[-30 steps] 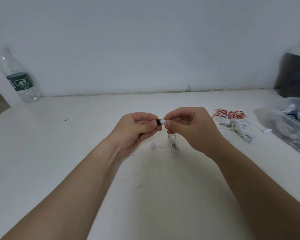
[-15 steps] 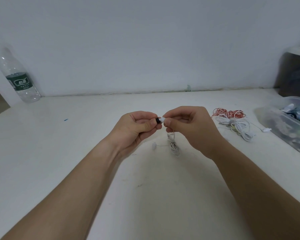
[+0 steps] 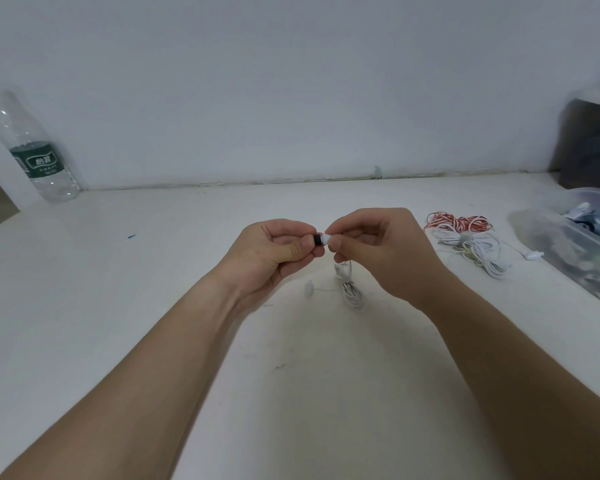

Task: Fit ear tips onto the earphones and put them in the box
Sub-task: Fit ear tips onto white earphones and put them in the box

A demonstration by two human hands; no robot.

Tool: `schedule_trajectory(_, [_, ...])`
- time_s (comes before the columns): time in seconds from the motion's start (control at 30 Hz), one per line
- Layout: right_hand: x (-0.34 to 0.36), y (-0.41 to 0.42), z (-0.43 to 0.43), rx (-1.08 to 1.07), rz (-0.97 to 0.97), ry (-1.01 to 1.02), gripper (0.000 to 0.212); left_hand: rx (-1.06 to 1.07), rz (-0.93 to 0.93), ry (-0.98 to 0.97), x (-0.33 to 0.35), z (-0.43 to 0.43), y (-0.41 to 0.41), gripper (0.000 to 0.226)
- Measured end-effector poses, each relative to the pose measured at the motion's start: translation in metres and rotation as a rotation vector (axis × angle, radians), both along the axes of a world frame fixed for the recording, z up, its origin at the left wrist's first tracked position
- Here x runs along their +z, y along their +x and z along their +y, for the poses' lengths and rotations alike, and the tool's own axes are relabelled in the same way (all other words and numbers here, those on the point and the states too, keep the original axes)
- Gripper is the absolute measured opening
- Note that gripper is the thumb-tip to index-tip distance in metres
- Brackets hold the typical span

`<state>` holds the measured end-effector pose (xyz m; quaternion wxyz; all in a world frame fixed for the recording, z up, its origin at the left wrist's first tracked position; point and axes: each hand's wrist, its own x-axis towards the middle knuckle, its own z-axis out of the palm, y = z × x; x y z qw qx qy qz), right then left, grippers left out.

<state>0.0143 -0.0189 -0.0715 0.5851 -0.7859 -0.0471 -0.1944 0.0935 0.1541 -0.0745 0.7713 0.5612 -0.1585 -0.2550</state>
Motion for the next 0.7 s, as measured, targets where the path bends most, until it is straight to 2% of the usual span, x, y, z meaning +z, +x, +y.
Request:
schedule_trajectory(0.1, [0.0005, -0.0005, -0.0008, 0.021, 0.012, 0.114, 0.007, -0.002, 0.007, -0.023, 0.0001, -0.0004, -0.0003, 0.014])
schedule_trajectory(0.33, [-0.0003, 0.0011, -0.0021, 0.002, -0.005, -0.081, 0.013, -0.01, -0.008, 0.016, -0.0011, -0.0002, -0.0016, 0.017])
schedule_trajectory(0.53, [-0.0018, -0.0002, 0.0013, 0.042, 0.001, 0.153, 0.006, -0.009, -0.011, -0.021, -0.0003, -0.0002, -0.0003, 0.01])
schedule_trajectory(0.7, [-0.0039, 0.0014, 0.0004, 0.043, 0.0, 0.11, 0.008, -0.016, -0.03, -0.002, -0.0011, 0.0002, 0.0002, 0.012])
